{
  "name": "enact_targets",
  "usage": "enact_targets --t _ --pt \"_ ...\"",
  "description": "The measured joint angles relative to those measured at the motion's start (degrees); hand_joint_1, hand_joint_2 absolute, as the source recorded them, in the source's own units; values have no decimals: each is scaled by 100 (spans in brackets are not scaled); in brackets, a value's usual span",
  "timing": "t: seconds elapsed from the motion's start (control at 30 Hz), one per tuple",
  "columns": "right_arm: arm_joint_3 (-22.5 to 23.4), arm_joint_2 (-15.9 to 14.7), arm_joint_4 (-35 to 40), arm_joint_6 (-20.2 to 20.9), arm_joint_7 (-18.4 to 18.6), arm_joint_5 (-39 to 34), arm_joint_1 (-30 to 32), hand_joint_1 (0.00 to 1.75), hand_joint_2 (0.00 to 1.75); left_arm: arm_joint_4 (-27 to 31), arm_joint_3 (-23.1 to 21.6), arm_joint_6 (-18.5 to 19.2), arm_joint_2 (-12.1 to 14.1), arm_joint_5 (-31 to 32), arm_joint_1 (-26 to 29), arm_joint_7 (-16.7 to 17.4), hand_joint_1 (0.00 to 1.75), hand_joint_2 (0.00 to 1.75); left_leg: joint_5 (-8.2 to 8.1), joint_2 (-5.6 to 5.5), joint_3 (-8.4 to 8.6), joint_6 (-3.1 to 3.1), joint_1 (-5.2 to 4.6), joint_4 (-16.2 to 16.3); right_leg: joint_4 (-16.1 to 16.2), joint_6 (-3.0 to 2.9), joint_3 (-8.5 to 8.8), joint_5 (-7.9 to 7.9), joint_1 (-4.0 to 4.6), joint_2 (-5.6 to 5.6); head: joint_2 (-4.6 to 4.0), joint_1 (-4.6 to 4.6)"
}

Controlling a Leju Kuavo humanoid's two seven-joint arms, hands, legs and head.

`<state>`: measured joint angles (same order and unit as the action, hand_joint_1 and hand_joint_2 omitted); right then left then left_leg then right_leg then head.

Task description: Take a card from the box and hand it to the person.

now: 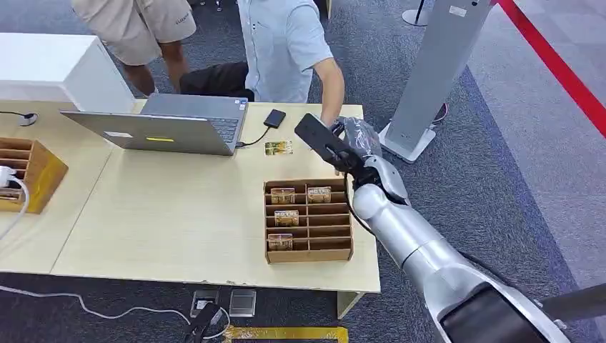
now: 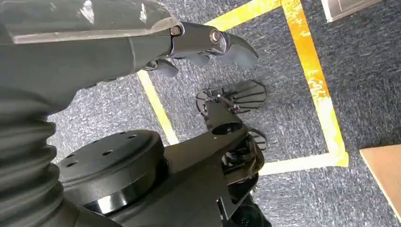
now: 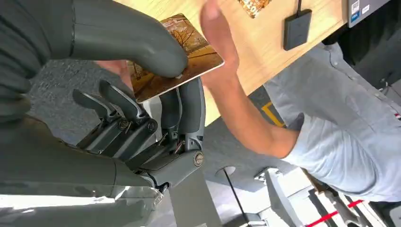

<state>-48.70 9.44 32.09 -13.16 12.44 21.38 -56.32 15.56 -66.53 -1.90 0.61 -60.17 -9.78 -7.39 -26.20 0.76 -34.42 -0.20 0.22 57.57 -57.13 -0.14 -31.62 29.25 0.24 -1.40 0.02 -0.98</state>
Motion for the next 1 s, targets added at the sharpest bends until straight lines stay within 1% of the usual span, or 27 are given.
enact_targets --t 0.27,0.3,0.4,0.53,0.73,0.9,1.0 --pt "-33 0 -100 -28 2 0 -39 175 175 0 2 0 -2 87 -2 -2 0 175 0 1 1 0 0 0 0 0 0 0 0 0 0 0" --pt "-39 -2 -111 -37 -7 0 -41 0 175 0 2 0 -4 98 -3 0 0 175 0 1 1 0 0 0 0 0 0 0 0 0 0 0" --pt "-55 -2 -135 -57 -28 7 -42 0 175 0 2 9 -7 112 -3 0 0 175 0 1 1 0 0 0 0 0 0 0 0 0 0 0" --pt "-66 -2 -166 -63 -63 15 -42 0 175 0 2 190 -15 179 -7 -2 0 175 0 1 1 0 0 0 0 0 -1 0 0 0 0 0" --pt "-81 -15 -184 -127 -85 15 -41 0 175 0 2 118 -46 205 -19 4 0 175 0 2 1 0 0 0 0 0 -1 0 0 1 0 0" --pt "-59 -44 -109 -256 -302 -243 14 0 175 -2 13 81 -46 205 -17 -31 0 175 0 3 1 0 0 0 0 0 -1 0 0 1 2 0" --pt "-11 -105 161 -406 -367 -354 152 0 175 -4 50 68 -46 205 -10 -100 0 175 0 3 1 0 0 0 0 0 -2 0 0 1 0 -2"
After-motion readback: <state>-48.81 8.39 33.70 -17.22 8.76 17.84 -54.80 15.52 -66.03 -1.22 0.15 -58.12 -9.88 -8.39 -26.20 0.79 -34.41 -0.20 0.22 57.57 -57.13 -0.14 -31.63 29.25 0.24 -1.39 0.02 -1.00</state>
